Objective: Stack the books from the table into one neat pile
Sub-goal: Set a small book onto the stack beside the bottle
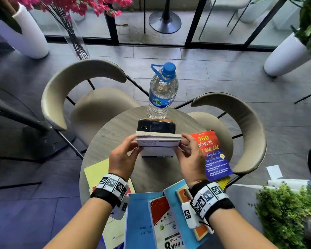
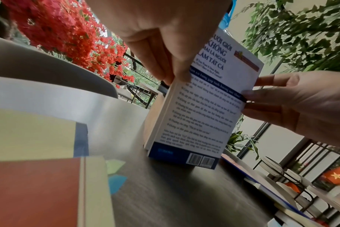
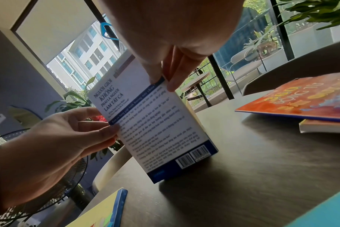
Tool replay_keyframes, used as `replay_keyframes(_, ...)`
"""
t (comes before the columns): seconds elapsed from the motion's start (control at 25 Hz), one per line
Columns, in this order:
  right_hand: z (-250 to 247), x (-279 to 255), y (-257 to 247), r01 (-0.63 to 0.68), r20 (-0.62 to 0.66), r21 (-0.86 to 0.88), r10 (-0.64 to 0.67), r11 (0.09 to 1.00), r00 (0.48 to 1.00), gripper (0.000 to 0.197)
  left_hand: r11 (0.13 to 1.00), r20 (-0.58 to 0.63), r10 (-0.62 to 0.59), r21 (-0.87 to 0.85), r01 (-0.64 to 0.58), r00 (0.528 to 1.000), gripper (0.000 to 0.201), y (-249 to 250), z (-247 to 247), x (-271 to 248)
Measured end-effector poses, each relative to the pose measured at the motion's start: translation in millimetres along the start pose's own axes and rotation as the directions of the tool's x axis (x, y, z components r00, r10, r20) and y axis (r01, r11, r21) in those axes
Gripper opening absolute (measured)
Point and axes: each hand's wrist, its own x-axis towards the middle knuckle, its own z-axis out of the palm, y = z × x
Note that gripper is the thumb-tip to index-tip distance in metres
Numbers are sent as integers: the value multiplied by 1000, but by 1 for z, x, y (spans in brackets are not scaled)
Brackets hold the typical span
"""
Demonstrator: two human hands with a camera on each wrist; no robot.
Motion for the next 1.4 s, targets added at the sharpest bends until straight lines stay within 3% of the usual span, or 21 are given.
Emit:
replay_keyframes(0.08, -1, -5, 7, 86, -16, -82, -87, 993, 996, 39, 991, -10, 127, 40, -127, 992, 32, -2, -1, -2)
replay_keyframes(0.2, -3, -13, 17, 38, 25, -58, -37, 998, 999, 29, 984, 55, 143, 96, -147, 988, 25, -5, 0, -8)
replay_keyframes(0.32, -2, -17, 19, 1, 140, -65, 8, 998, 990, 23, 988, 94, 88, 117, -98, 992, 24, -11, 1, -10)
replay_keyframes(0.44, 3, -8, 18, -74, 133, -108, 88, 991, 987, 21, 988, 85, 65, 135, -76, 994, 31, -12, 3, -4)
replay_keyframes(0.56, 4, 2, 21, -130, 155, -111, 146, 985, 977, 25, 993, 65, 34, 111, -41, 997, 24, -10, 4, 1)
replay_keyframes(0.72, 4, 2, 25, -140, 208, -138, 166, 981, 964, 23, 997, 96, -45, 62, 39, 994, 28, -13, 7, -2)
replay_keyframes(1.24, 3, -9, 28, -293, 248, -132, 318, 947, 915, 40, 963, 160, -260, 109, 245, 952, 52, -28, 3, -13)
replay_keyframes(1.4, 4, -14, 34, -337, 232, -183, 374, 923, 898, 59, 957, 171, -288, 100, 274, 942, 61, -22, 1, -15)
